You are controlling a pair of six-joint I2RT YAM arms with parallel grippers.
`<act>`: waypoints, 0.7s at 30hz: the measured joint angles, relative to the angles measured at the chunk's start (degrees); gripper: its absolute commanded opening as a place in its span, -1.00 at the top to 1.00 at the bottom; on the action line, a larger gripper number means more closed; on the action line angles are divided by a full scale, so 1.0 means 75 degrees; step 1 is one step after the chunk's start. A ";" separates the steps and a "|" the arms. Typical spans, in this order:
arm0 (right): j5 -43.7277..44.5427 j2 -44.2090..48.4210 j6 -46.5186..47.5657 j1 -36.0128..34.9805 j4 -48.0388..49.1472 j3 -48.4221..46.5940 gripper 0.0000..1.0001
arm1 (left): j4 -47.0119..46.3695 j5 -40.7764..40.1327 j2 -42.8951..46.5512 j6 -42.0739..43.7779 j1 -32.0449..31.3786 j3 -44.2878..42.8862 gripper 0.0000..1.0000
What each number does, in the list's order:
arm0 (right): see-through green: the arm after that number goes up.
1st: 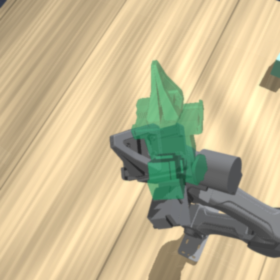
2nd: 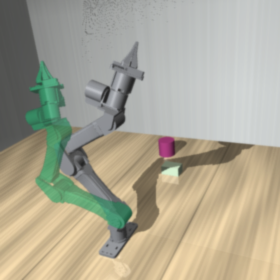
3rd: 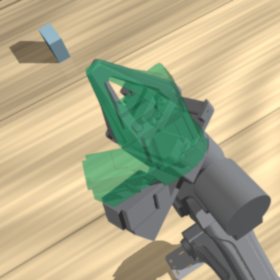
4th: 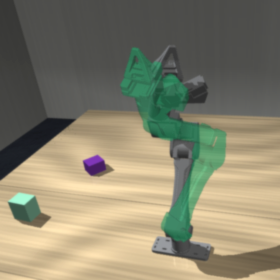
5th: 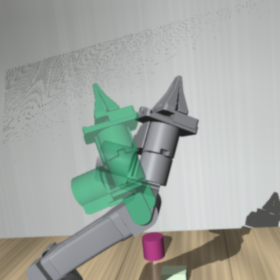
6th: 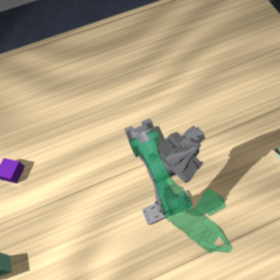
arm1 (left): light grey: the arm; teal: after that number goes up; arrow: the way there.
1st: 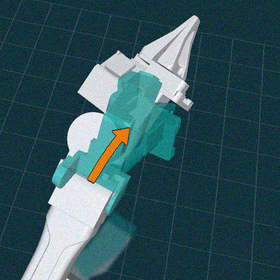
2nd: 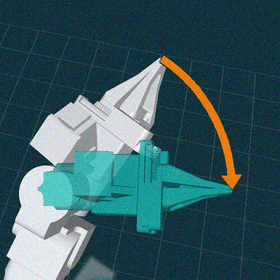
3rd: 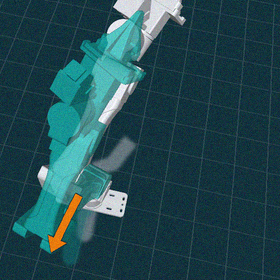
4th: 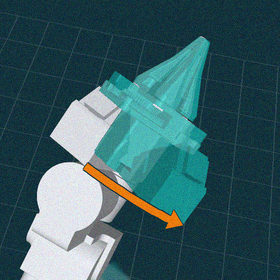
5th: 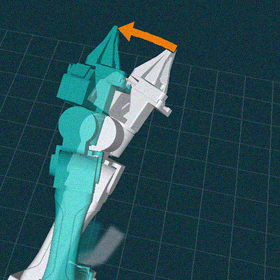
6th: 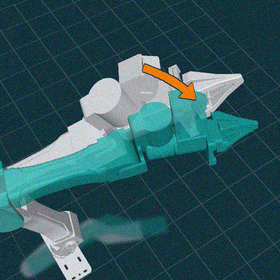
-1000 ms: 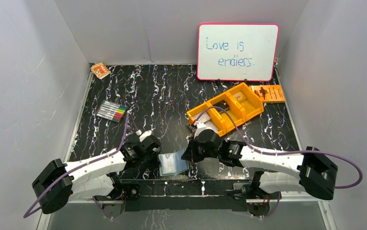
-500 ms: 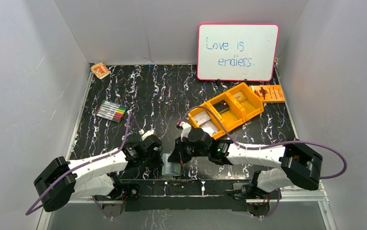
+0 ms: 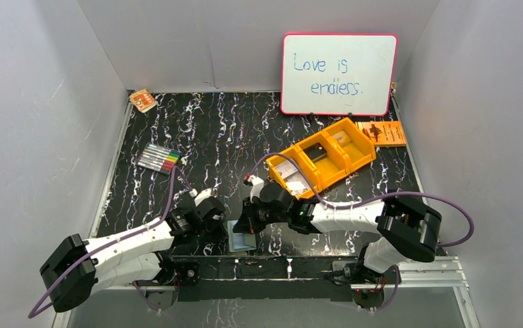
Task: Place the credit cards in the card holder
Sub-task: Close the card holder at the center of the board.
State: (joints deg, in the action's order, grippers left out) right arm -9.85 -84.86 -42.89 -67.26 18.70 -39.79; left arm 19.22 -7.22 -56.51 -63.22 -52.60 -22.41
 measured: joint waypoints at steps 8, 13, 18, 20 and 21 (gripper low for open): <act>-0.0219 -0.0271 0.0012 0.0000 0.0181 -0.0192 1.00 | 0.0277 -0.0184 0.0236 -0.0181 0.0000 0.0052 0.99; -0.0527 -0.0420 0.0114 0.0000 0.0291 -0.0318 0.46 | 0.0274 -0.0207 0.0364 -0.0262 0.0000 0.0134 0.99; -0.0868 -0.0458 0.0364 0.0000 0.0210 -0.0536 -0.15 | 0.0318 -0.0239 0.0449 -0.0297 0.0000 0.0163 0.99; -0.0927 -0.0329 0.0513 -0.0006 0.0099 -0.0577 -0.28 | 0.0335 -0.0256 0.0475 -0.0323 0.0000 0.0169 0.99; -0.0935 -0.0192 0.0603 -0.0009 -0.0026 -0.0586 -0.35 | 0.0350 -0.0268 0.0487 -0.0326 0.0000 0.0175 0.99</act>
State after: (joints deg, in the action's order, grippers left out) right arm -16.86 -86.30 -38.37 -67.33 18.50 -44.18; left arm 21.85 -9.23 -52.86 -65.67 -52.60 -21.10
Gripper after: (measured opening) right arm 0.593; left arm 0.009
